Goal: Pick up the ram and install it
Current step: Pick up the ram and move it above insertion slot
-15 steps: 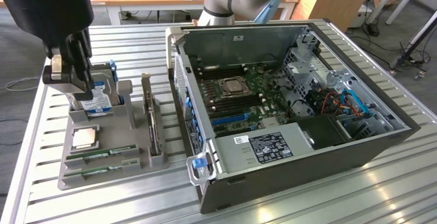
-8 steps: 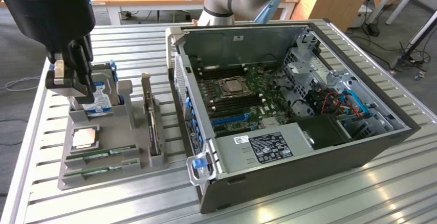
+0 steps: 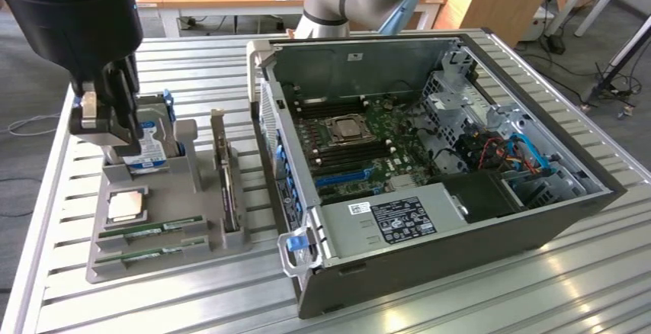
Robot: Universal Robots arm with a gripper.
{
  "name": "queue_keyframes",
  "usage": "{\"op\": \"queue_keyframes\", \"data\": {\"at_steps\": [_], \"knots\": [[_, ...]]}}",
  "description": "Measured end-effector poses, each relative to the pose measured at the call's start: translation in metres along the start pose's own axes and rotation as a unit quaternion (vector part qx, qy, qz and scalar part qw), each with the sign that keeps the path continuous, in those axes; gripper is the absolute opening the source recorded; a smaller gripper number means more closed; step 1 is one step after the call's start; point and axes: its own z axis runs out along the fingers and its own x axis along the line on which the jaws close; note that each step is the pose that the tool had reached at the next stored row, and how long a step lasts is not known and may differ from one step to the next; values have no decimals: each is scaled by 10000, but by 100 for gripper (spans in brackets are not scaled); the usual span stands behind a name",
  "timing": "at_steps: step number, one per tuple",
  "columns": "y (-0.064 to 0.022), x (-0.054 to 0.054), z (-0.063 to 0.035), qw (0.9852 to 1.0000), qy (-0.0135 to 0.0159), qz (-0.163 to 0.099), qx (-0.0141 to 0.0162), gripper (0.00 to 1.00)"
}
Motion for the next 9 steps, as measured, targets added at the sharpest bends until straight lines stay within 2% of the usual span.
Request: {"op": "queue_keyframes", "data": {"at_steps": [9], "knots": [[-6,3,132,10000,-1,0,-1,30]]}}
